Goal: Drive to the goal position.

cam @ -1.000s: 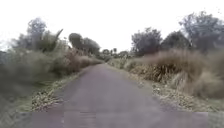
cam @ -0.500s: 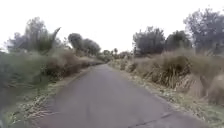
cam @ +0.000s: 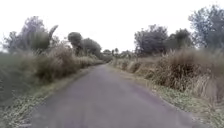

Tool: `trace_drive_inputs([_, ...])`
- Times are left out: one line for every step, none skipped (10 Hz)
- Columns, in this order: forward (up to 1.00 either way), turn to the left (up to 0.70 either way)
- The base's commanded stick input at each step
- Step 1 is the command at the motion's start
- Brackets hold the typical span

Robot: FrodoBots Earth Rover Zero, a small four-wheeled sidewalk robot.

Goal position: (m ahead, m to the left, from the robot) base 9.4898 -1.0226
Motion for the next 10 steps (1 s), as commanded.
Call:
trace_drive_inputs([0.7, 0.35])
trace_drive_inputs([0.7, 0.35])
trace_drive_inputs([0.7, 0.35])
trace_drive_inputs([0.7, 0.0])
trace_drive_inputs([0.7, 0.0])
trace_drive_inputs([0.7, 0.0])
trace_drive_inputs([0.7, 0.0])
trace_drive_inputs([0.7, 0.0])
trace_drive_inputs([0.7, 0.0])
trace_drive_inputs([0.7, 0.0])
